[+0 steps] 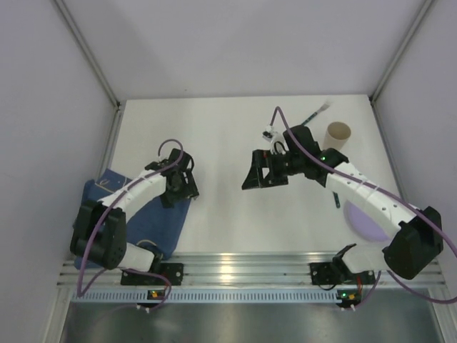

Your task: Set the dinner table for one person

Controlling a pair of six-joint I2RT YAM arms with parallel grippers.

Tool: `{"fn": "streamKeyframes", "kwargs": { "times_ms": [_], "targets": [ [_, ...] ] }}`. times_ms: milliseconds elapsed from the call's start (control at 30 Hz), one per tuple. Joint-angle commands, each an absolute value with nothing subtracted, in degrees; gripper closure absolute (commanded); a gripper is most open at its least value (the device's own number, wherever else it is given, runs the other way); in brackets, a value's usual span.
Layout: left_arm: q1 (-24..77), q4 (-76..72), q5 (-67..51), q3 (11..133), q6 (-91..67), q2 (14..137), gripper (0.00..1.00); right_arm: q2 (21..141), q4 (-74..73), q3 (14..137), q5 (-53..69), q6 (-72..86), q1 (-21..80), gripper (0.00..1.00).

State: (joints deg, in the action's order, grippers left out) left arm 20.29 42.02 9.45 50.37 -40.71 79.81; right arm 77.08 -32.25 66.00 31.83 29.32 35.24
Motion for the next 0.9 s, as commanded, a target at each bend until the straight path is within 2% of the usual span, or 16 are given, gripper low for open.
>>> {"fn": "streamKeyframes", "kwargs": {
  "times_ms": [0,233,367,400,467,500,567,600,733,833,867],
  "targets": [
    [21.27,37.19,10.46,48.52,-42.72,83.31,0.19,72.35,-35.86,63.82,29.62,27.68,35.77,0.0],
    [21.45,32.08,12.13,50.09,-41.84,92.36,0.25,68.2,-38.31,58.98,27.78,27.25,35.77,0.0],
    [21.45,31.82,12.92,52.38,-40.87,96.58,0.35,67.94,-41.74,59.41,25.93,25.23,35.68,0.0],
    [21.45,31.82,13.35,52.64,-40.87,97.64,0.45,67.85,-42.1,59.5,25.41,24.62,35.68,0.0],
    [21.36,31.47,13.8,52.56,-40.78,98.26,0.58,67.85,-42.8,59.59,24.88,24.26,35.77,0.0],
    [21.27,31.38,14.32,52.12,-40.61,98.35,0.7,67.68,-42.89,59.59,24.79,23.91,35.77,0.0],
    [20.75,30.68,14.59,51.59,-39.91,98.61,0.83,67.59,-43.68,59.5,24.35,23.47,35.68,0.0],
    [20.66,30.5,14.15,51.42,-39.55,98.96,1.0,67.41,-43.77,59.41,23.91,23.21,35.77,0.0],
    [22.84,28.48,7.77,55.01,-34.38,102.55,1.0,67.15,-44.65,58.98,22.5,22.41,35.68,0.0],
    [30.74,29.09,3.44,62.73,-28.66,105.89,1.0,67.15,-45.44,58.89,20.05,21.62,35.68,0.0],
    [36.07,30.14,1.95,65.1,-26.56,108.52,1.0,67.24,-45.87,58.89,19.52,21.45,35.6,0.0]
  ]
}}
